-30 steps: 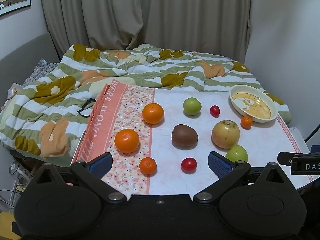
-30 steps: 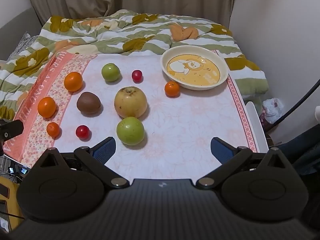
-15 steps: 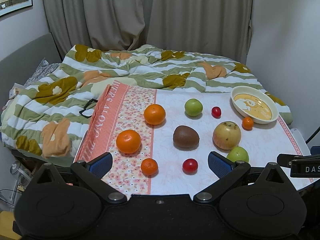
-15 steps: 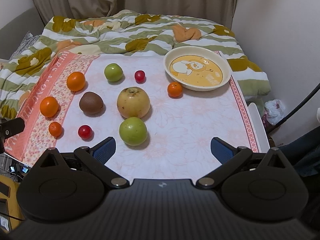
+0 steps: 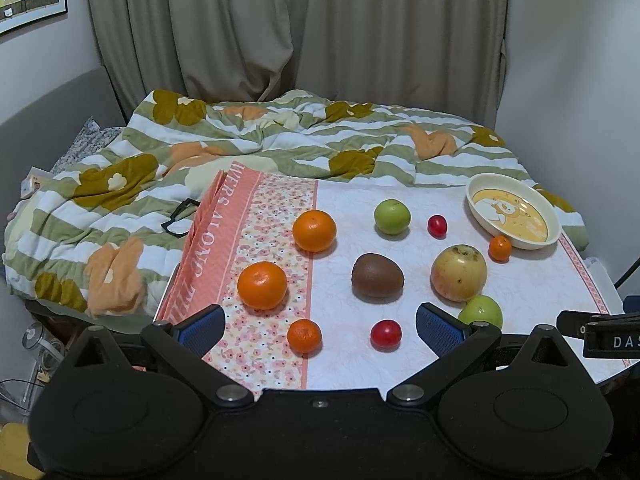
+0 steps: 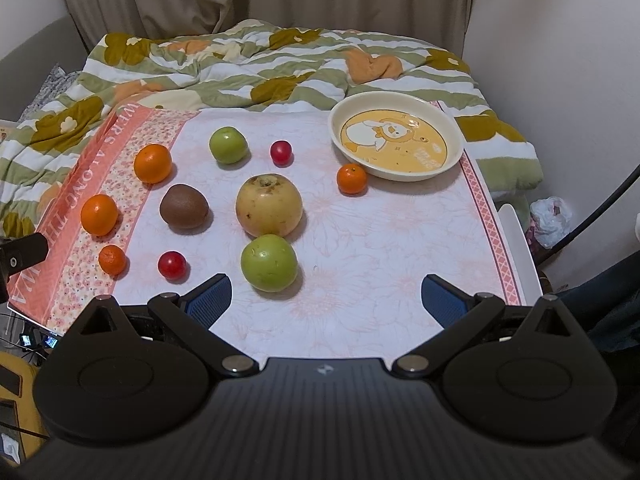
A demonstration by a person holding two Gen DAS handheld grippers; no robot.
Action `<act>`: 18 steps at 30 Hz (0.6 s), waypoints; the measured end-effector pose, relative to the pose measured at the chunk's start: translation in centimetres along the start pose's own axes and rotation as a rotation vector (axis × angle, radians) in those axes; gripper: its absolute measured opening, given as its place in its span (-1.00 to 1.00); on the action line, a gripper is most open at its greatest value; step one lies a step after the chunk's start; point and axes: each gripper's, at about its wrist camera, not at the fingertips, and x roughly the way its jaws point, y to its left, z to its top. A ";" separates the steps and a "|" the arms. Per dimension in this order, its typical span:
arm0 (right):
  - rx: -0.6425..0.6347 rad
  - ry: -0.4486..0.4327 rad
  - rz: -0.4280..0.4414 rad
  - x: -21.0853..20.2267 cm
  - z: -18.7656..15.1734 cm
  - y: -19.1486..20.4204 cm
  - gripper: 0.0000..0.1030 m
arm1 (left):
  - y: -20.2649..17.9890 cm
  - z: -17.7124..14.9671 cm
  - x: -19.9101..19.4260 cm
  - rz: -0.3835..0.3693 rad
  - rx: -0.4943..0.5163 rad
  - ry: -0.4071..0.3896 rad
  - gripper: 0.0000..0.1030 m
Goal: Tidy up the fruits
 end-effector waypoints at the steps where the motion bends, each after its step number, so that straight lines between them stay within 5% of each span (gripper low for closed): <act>1: 0.001 0.000 0.002 0.0 0.0 -0.2 1.00 | 0.1 0.0 0.0 0.000 0.000 0.000 1.00; 18: 0.014 0.001 -0.002 0.4 -0.1 -0.3 1.00 | -0.3 0.0 0.2 0.001 0.001 0.002 1.00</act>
